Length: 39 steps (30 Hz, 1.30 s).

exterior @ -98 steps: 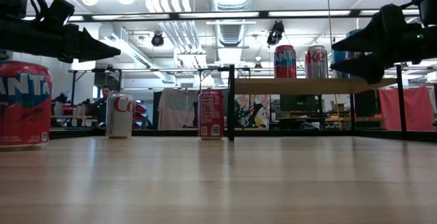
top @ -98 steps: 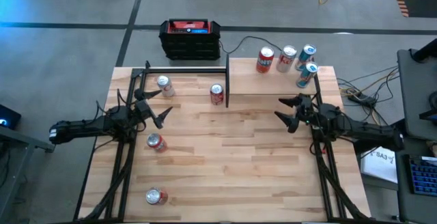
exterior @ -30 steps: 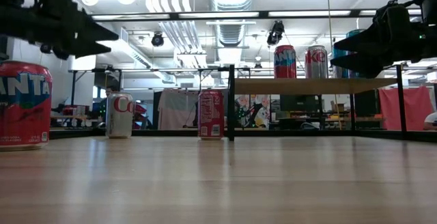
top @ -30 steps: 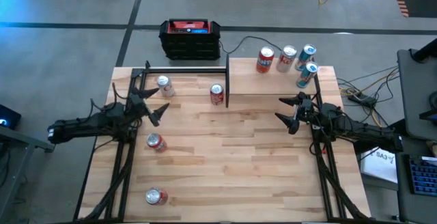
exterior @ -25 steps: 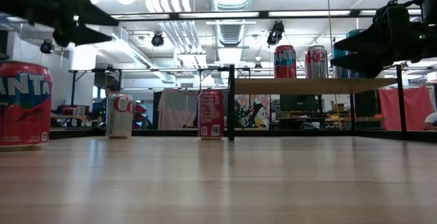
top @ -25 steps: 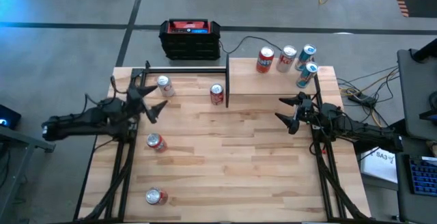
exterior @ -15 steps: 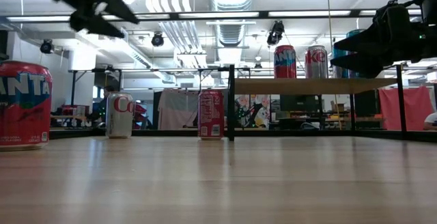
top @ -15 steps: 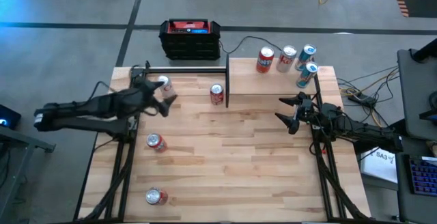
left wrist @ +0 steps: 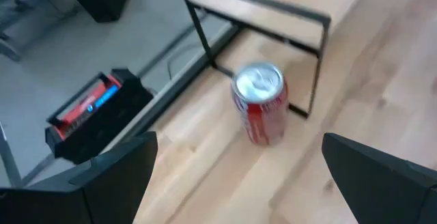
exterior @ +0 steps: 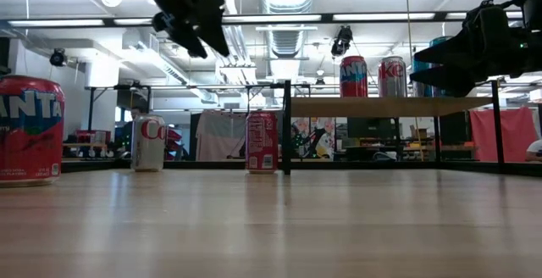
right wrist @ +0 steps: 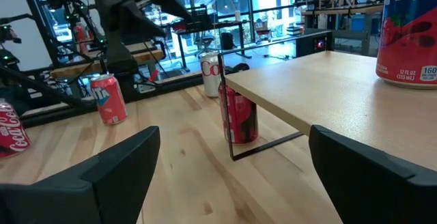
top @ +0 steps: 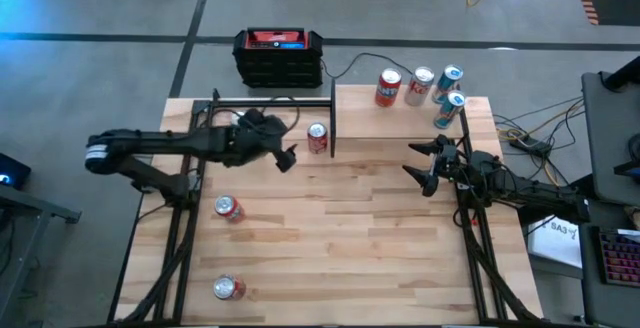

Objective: Place canned beverage on shelf
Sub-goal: Put the top red white soda can on the shelf

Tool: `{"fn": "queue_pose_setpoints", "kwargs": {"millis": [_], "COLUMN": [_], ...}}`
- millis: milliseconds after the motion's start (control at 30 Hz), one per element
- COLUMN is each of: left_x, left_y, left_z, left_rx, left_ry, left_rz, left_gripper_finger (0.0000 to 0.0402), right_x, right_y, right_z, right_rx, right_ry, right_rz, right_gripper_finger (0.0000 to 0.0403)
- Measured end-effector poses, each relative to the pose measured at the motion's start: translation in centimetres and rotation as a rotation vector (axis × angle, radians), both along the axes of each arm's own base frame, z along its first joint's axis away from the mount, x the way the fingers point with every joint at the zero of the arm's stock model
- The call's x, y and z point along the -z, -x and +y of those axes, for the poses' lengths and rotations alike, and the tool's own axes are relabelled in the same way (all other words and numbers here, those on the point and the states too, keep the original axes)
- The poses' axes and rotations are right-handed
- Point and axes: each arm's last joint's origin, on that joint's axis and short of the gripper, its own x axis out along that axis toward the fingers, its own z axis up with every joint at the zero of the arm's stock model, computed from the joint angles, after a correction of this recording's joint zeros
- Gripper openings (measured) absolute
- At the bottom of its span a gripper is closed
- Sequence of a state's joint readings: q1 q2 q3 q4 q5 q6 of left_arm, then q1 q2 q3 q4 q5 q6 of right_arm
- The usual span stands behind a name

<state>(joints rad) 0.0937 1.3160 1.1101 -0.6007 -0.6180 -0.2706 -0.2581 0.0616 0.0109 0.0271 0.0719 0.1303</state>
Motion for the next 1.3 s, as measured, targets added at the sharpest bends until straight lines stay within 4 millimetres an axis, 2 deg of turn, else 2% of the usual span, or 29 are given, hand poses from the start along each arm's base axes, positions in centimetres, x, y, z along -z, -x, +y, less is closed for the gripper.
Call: {"fn": "queue_pose_setpoints", "kwargs": {"millis": [400, 867, 1133, 1300], "left_x": [-1.2, 0.6, -1.2, -1.3], "left_y": [-2.0, -6.7, -6.6, -6.5], "left_z": [-0.3, -0.2, -0.2, -0.3], "left_rx": [0.121, 0.117, 0.114, 0.125], "left_ry": [0.153, 0.22, 0.216, 0.214], "left_rz": [0.064, 0.208, 0.277, 0.284], "left_gripper_finger": [0.0399, 0.0399, 0.04, 0.04], "right_x": [0.0, 0.0, 0.0, 0.0], "right_y": [0.0, 0.0, 0.0, 0.0], "right_z": [0.0, 0.0, 0.0, 0.0], "right_rx": [0.0, 0.0, 0.002, 0.006], "right_ry": [0.0, 0.0, 0.0, 0.0], "right_rz": [0.0, 0.0, 0.0, 0.0], "right_gripper_finger": [0.0359, 0.0359, 0.0359, 0.0359]}}
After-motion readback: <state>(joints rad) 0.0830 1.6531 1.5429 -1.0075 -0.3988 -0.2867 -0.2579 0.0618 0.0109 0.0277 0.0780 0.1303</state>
